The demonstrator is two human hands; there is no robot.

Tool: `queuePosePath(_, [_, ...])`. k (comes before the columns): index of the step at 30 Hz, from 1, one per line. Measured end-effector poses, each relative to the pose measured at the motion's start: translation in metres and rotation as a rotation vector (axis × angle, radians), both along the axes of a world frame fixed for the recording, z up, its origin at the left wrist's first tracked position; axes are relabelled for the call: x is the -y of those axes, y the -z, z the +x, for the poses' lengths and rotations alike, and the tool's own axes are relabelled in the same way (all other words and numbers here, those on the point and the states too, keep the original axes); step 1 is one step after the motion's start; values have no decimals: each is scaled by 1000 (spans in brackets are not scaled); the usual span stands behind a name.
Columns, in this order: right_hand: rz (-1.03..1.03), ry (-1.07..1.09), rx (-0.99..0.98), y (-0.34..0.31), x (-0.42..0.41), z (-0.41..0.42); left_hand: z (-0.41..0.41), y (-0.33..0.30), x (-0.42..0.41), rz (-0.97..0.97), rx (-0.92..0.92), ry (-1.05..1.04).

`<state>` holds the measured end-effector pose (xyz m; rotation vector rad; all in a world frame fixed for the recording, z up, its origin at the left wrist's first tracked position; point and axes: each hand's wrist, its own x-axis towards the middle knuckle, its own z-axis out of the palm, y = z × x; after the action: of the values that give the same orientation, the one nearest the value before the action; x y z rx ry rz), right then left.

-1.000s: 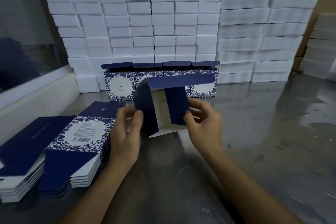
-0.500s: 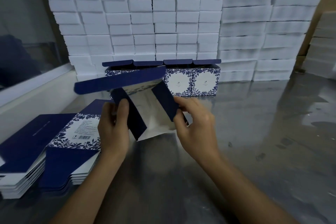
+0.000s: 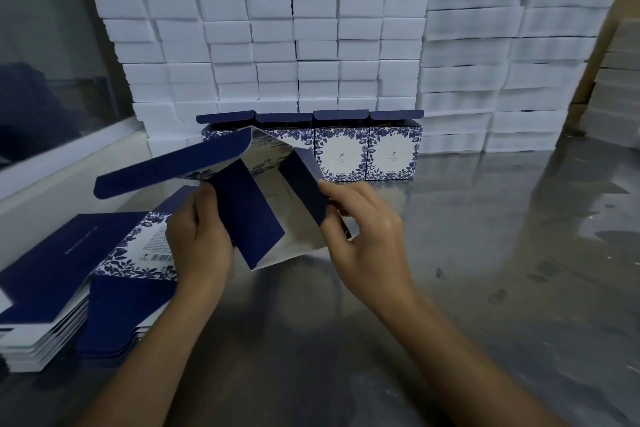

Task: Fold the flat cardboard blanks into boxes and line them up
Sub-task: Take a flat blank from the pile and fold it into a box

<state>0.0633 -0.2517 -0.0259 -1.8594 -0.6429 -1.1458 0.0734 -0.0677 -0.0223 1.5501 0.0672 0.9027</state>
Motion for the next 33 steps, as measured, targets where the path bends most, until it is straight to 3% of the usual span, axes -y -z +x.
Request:
queuePosePath(9, [54, -61, -56, 0, 2, 2, 2, 5, 3, 15, -34, 72])
queuePosePath(13, [109, -169, -207, -2, -1, -2, 2, 3, 7, 24, -55, 91])
queuePosePath(20, [22, -317, -320, 3, -5, -5, 3, 3, 7, -91, -66, 80])
queuePosePath(26, [80, -276, -442, 7, 7, 1, 4, 0, 5, -259, -69, 152])
queuePosePath(33, [161, -318, -481, 14, 9, 13, 3, 8, 12, -159, -112, 326])
